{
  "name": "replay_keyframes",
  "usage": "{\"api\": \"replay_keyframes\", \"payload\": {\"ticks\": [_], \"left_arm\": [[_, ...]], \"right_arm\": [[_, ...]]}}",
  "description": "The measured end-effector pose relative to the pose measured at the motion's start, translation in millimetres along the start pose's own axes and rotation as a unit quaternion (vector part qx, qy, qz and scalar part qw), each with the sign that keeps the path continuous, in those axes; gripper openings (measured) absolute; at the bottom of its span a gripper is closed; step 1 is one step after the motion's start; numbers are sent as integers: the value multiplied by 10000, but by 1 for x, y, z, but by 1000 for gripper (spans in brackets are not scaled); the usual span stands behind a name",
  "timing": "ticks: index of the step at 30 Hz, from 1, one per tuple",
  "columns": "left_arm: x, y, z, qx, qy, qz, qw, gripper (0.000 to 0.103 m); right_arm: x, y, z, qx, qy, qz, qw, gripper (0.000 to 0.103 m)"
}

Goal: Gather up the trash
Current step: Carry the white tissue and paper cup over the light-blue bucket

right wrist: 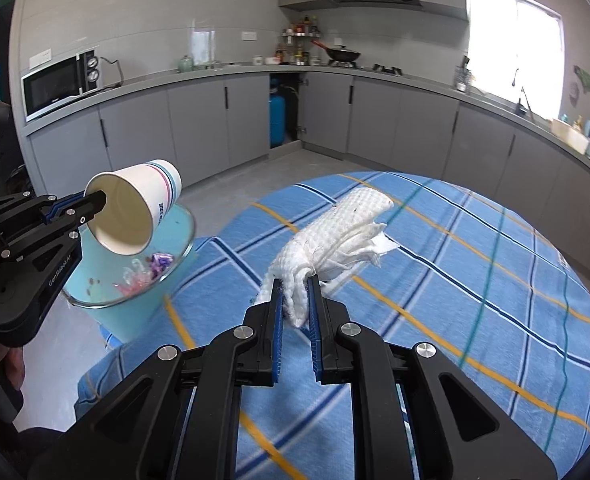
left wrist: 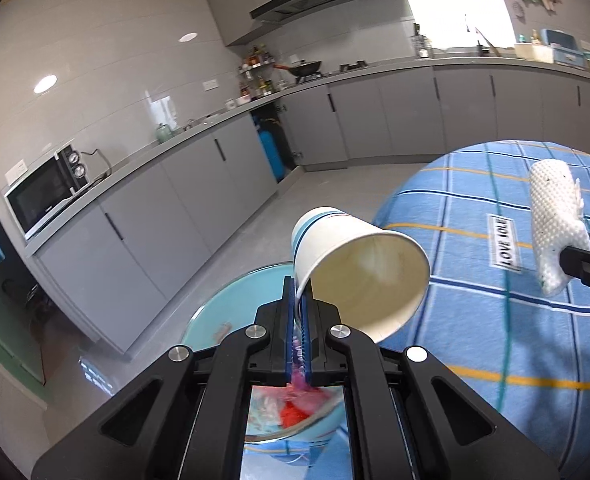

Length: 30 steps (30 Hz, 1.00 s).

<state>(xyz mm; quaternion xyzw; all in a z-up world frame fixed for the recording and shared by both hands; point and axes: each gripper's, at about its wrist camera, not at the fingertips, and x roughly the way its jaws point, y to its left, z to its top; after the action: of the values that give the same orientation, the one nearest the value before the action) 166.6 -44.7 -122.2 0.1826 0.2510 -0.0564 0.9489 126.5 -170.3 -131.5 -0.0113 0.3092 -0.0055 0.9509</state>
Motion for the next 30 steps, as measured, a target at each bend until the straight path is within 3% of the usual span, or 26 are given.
{"api": "replay_keyframes", "payload": {"ticks": [12,30], "left_arm": [[8,43,-12,-207,188,394,9988,3],[19,75,-21,-360,365,677,9964,3]], "right_arm": [[8,27,17,-207,-102,320,9992,12],[24,74,39,-636,-200,787,9947,12]]}}
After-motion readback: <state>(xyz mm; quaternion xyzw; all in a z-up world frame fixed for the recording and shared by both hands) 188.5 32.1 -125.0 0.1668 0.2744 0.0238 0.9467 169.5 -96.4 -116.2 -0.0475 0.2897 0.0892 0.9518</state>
